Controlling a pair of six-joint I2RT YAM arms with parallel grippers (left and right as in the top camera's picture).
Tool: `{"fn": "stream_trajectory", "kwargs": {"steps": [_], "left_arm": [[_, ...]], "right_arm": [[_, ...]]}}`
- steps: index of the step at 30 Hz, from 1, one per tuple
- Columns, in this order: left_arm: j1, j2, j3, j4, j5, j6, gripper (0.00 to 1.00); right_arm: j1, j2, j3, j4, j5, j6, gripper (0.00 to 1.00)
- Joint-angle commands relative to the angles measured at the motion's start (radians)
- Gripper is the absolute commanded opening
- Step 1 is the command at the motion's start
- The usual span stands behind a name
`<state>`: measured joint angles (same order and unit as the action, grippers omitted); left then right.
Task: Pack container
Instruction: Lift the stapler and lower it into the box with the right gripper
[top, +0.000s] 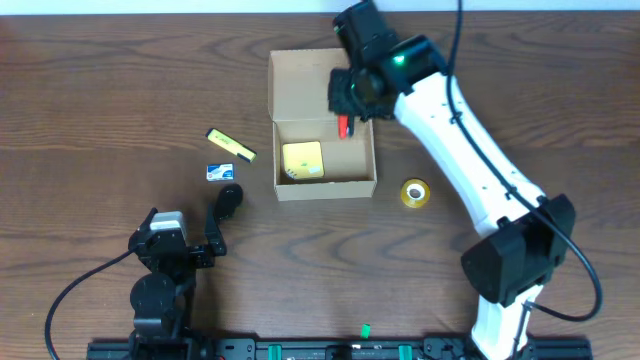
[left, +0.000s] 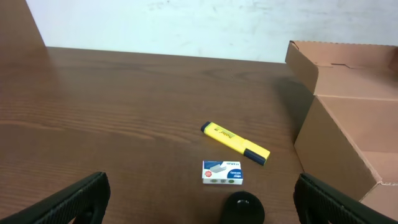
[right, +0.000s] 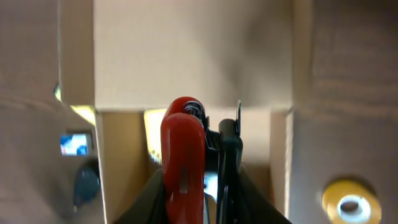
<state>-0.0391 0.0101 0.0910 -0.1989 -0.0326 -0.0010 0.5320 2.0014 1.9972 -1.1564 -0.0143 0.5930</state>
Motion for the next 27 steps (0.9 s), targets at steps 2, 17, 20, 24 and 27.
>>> {"fn": "stream_trajectory", "kwargs": {"steps": [2,17,20,24,27], "left_arm": [[0.006,-0.006,-0.029,-0.008,0.0,-0.006,0.95],[0.006,-0.006,-0.029,-0.008,0.0,-0.006,0.96],[0.006,-0.006,-0.029,-0.008,0.0,-0.006,0.95],[0.006,-0.006,-0.029,-0.008,0.0,-0.006,0.95],[0.006,-0.006,-0.029,-0.008,0.0,-0.006,0.95]], "right_arm": [[0.028,0.008,0.014,-0.035,0.058,0.094,0.01],[0.045,0.145,0.01,-0.113,0.074,-0.105,0.01],[0.043,0.145,0.008,-0.116,0.074,-0.15,0.01],[0.043,0.145,-0.004,-0.13,0.067,-0.157,0.01],[0.044,0.146,-0.017,-0.131,0.056,-0.152,0.01]]}}
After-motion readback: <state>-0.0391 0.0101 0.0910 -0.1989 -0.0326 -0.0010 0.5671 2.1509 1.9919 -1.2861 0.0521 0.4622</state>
